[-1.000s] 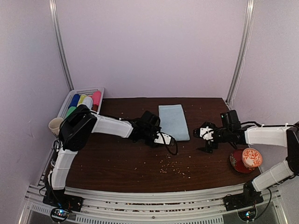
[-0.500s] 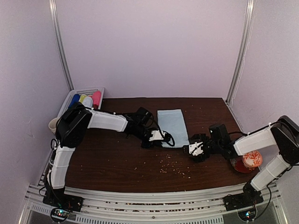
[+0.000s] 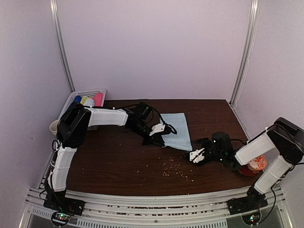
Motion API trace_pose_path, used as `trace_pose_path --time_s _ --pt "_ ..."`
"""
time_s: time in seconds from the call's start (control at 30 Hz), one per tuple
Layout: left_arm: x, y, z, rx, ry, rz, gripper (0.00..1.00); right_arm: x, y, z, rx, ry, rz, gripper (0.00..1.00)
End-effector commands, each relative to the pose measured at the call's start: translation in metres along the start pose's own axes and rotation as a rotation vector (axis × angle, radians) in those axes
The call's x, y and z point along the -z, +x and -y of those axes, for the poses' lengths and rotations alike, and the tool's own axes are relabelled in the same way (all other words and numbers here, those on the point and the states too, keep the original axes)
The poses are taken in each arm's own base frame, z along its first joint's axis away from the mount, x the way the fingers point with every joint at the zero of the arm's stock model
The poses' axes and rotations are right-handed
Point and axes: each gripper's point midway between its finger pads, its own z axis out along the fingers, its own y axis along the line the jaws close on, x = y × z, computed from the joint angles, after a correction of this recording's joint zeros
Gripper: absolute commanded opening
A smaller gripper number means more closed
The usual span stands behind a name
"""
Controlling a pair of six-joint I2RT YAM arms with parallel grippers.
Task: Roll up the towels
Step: Roll the towel at the center of the board.
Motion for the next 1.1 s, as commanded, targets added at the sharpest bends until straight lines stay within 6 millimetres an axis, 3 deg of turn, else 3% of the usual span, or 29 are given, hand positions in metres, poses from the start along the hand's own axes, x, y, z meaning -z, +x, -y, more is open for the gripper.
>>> trace_pose_path --time_s 0.0,0.33,0.6,0.77,0.83,0.9,1.03,1.07 --pt "-0.003 0.002 0.009 0.058 0.063 0.026 0.00 -0.003 0.002 -0.006 0.015 0.025 -0.041 0.79" --pt "-0.003 0.003 0.008 0.066 0.066 0.028 0.00 -0.017 0.007 -0.002 0.018 0.131 -0.139 0.67" --pt "0.000 0.005 0.008 0.072 0.068 0.031 0.00 -0.026 0.014 0.006 -0.020 0.166 -0.218 0.40" --pt "0.000 0.008 0.007 0.064 0.059 0.015 0.00 -0.025 0.011 0.010 -0.031 0.159 -0.214 0.02" --pt "0.000 0.011 0.008 0.060 0.053 0.001 0.01 -0.025 0.007 0.007 -0.033 0.117 -0.203 0.00" --pt "0.002 0.015 0.007 0.059 0.035 -0.021 0.26 -0.026 0.002 -0.001 -0.036 0.045 -0.179 0.00" --pt "0.012 0.015 0.005 0.031 -0.043 -0.038 0.53 -0.026 -0.007 -0.015 -0.070 -0.142 -0.155 0.00" --pt "0.016 0.014 0.006 0.018 -0.067 -0.033 0.56 -0.026 -0.008 -0.018 -0.085 -0.185 -0.153 0.00"
